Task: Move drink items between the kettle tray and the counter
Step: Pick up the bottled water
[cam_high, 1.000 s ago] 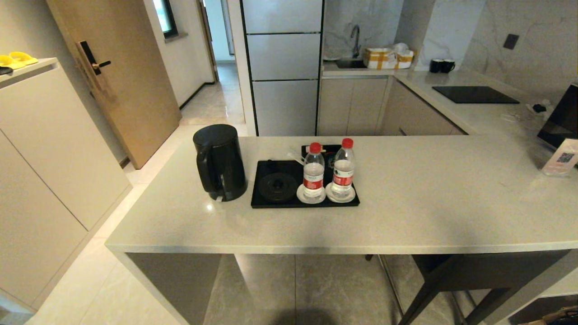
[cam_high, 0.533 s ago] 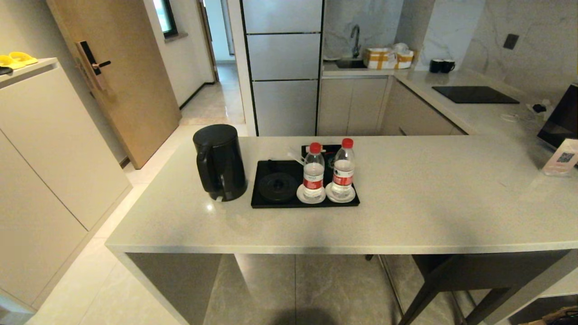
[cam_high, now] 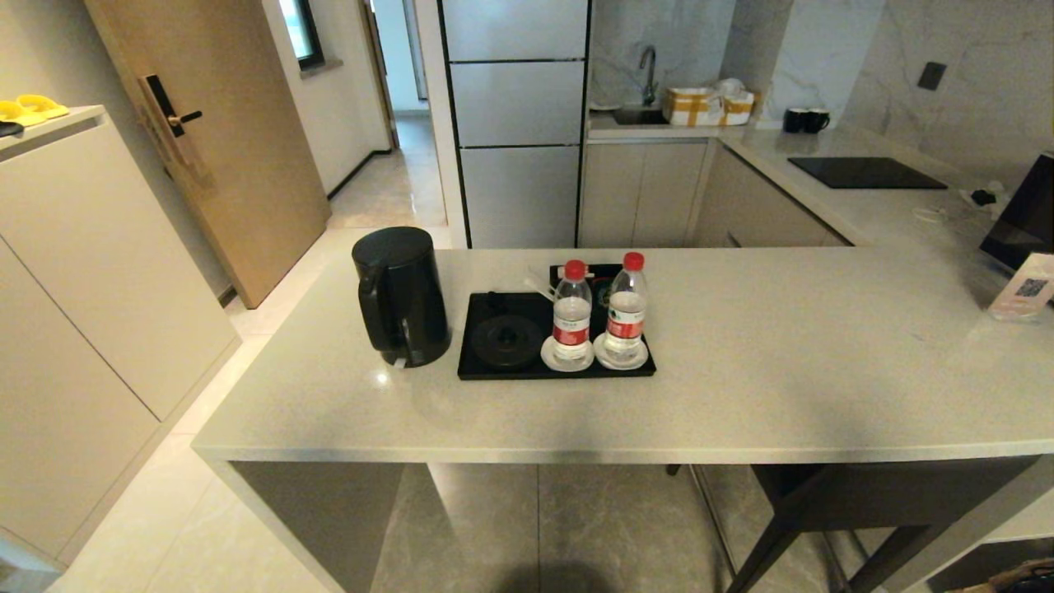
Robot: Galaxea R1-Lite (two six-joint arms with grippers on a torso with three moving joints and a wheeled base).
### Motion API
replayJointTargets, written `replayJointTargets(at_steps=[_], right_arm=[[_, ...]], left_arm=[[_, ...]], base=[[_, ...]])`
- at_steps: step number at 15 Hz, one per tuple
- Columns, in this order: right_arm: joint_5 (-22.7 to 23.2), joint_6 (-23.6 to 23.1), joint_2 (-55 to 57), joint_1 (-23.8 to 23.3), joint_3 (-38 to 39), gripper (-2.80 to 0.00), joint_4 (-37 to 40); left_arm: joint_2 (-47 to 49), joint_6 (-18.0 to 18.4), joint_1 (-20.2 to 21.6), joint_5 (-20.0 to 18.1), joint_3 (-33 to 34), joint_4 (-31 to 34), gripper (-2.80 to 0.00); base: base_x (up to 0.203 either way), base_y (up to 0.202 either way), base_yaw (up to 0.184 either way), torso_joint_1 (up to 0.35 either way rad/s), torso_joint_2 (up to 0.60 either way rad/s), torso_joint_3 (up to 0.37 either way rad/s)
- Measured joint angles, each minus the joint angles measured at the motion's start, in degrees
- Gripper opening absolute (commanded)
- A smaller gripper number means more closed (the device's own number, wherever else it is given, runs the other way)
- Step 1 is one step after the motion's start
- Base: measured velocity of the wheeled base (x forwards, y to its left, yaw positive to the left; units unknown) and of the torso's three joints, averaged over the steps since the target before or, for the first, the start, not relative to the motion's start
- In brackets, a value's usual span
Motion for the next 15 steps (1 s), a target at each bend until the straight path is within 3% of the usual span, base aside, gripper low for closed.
replayJointTargets(at_steps=[15], right_arm=[[0.0,0.0,0.0,0.0,0.0,-2.80,0.0]], left_arm=[[0.0,-0.1,0.0,0.0,0.0,0.0,0.00]], base=[[0.000,0.000,0.000,0.000,0.00,0.000]])
